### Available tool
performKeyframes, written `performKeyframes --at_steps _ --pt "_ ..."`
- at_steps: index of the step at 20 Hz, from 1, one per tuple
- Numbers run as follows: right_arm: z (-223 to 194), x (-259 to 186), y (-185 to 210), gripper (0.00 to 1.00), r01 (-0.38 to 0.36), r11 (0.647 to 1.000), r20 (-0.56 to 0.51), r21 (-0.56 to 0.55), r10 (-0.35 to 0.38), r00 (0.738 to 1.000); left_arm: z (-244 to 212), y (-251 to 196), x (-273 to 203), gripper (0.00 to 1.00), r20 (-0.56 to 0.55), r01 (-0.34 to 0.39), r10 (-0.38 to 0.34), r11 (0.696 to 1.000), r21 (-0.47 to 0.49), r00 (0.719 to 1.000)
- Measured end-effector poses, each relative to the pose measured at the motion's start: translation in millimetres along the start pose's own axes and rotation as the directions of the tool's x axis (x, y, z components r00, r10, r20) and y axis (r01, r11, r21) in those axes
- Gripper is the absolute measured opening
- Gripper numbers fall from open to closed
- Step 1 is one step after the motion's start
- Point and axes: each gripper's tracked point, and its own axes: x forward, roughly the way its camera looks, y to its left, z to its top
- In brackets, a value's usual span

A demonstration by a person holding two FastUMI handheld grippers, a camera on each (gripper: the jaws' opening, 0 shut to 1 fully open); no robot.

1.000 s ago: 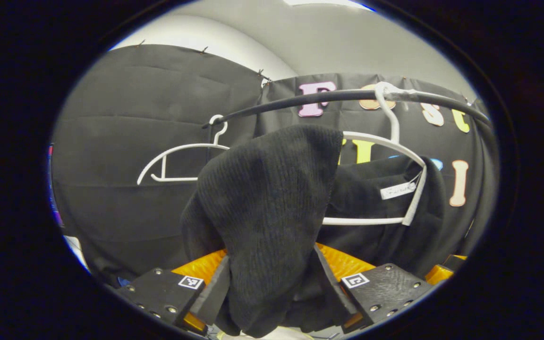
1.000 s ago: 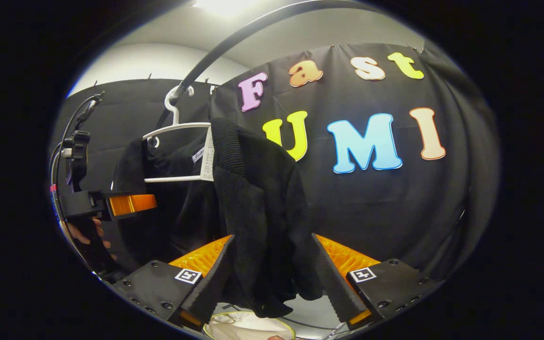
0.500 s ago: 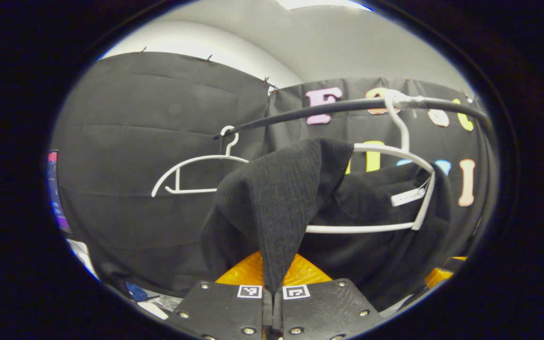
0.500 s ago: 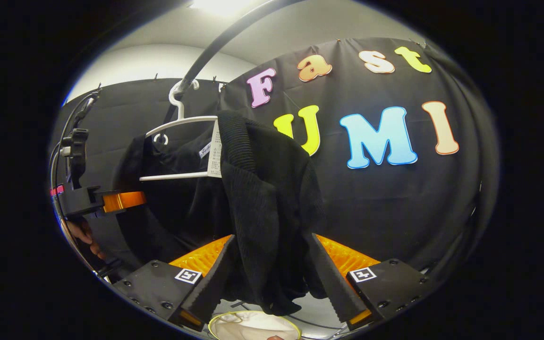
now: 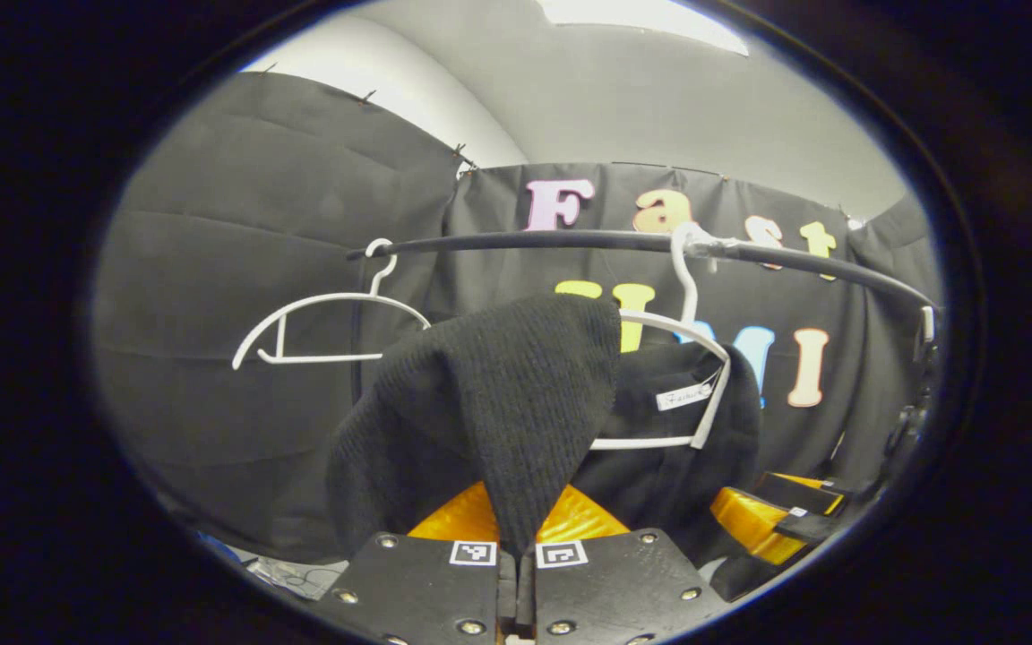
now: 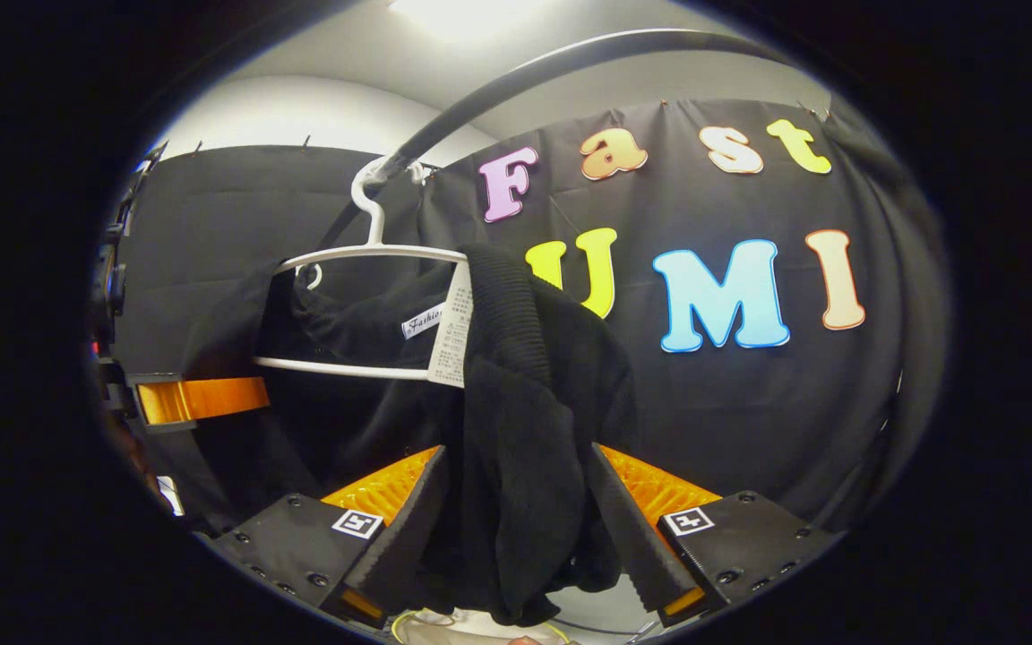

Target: Grasp the clothes on the hanger with both hands and then place them into the laundry hamper below.

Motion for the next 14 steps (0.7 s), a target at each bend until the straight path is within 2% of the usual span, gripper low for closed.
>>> performKeyframes --at_steps 7,9,11,14 --pt "12.7 34.3 0.0 0.98 0.089 0.995 0.024 -0.049 -0.088 0.996 6.2 -0.5 -9.6 0.01 0.015 0.076 -0.075 0.996 -0.041 0.997" --pt "11.4 46.1 -2.2 1.00 0.093 0.994 0.026 -0.052 -0.092 0.995 4.9 1.0 -9.0 0.01 0.015 0.085 -0.085 0.995 -0.043 0.996" --pt "4.3 58.5 -4.9 0.98 0.090 0.993 0.005 -0.072 -0.090 0.996 3.4 1.2 -8.9 0.01 0.015 0.086 -0.085 0.995 -0.051 0.996" --pt "-1.1 68.9 -3.8 0.97 0.055 0.994 -0.018 -0.091 -0.057 0.998 5.6 2.9 -13.6 0.01 0.023 0.087 -0.086 0.995 -0.054 0.996"
